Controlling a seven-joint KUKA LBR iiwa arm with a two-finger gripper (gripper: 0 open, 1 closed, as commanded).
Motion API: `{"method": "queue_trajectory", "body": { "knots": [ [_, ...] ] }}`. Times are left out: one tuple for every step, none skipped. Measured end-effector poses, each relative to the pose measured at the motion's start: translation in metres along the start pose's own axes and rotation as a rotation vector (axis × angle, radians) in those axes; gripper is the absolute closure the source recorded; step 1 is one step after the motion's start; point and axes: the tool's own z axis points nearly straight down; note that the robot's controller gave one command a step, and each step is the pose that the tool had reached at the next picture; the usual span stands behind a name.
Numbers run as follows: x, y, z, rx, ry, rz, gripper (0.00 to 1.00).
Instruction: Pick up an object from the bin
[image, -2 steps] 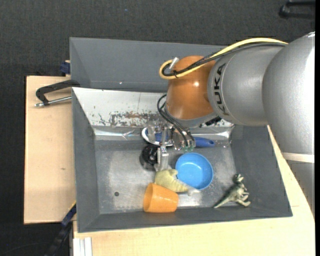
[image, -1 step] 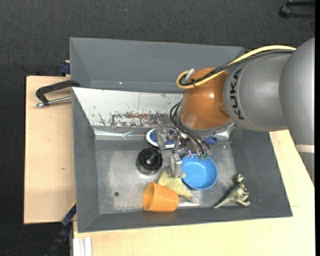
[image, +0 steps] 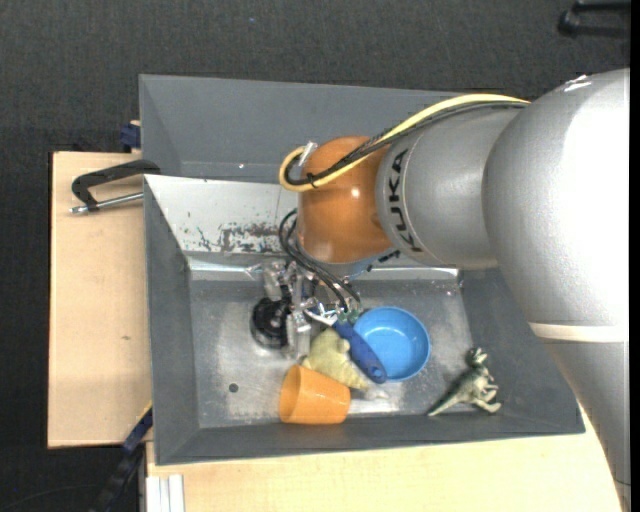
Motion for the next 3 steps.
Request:
{"method": "queue_trajectory", "body": {
  "knots": [
    [0.0, -0.004, -0.003, 0.002, 0.002, 0.007, 1.0],
    [0.019, -0.051, -0.005, -0.002, -0.007, 0.305, 1.0],
    [0.003, -0.051, -0.148, 0.004, -0.005, 0.326, 1.0]
  ]
}}
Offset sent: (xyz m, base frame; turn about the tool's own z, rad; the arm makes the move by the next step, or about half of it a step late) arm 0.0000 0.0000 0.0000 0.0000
